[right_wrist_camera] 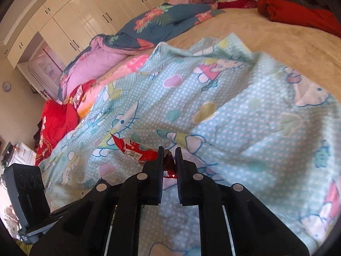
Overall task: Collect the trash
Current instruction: 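Grasp the dark snack wrapper with the left gripper while the right gripper grasps the red candy wrapper, then carry the dark snack wrapper with the left gripper while the right gripper carries the red wrapper to the bin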
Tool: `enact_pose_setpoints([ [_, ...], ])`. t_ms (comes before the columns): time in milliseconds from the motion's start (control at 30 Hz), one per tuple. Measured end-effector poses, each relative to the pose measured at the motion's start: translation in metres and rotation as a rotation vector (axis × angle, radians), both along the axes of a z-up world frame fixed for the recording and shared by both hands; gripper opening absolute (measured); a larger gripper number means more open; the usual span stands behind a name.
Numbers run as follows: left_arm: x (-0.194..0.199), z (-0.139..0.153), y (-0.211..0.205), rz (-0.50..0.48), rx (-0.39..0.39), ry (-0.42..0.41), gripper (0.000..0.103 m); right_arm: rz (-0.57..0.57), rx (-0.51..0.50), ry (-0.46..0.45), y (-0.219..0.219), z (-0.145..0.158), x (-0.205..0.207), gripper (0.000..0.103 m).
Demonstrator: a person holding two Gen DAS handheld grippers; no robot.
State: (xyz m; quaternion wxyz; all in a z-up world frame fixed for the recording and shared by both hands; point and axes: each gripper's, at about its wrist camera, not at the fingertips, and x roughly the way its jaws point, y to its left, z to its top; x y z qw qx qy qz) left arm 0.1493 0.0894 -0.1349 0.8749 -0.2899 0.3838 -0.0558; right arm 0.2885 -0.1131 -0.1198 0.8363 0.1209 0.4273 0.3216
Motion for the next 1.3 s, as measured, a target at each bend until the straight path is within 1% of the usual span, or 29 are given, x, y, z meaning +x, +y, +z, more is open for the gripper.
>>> enact_pose_setpoints([
  [167,-0.002,0.015,-0.017,-0.041,0.027,-0.042,0.011,-0.057,-0.013,-0.066,-0.034,0.018,-0.017,0.01],
  [300,-0.002,0.029,-0.038,-0.084,0.056,-0.075,0.011,-0.119,-0.011,-0.092,-0.07,0.03,-0.028,0.01],
  [500,-0.002,0.043,-0.072,-0.149,0.079,-0.106,0.011,-0.217,-0.013,-0.099,-0.128,0.038,-0.045,0.01],
  [700,-0.002,0.054,-0.108,-0.216,0.102,-0.134,0.011,-0.308,-0.017,-0.084,-0.181,0.039,-0.064,0.01],
  [1033,-0.006,0.069,-0.159,-0.311,0.125,-0.171,0.011,-0.44,-0.001,-0.086,-0.245,0.049,-0.098,0.01],
  [1300,-0.008,0.076,-0.2,-0.399,0.142,-0.196,0.011,-0.585,-0.016,-0.082,-0.298,0.058,-0.126,0.01],
])
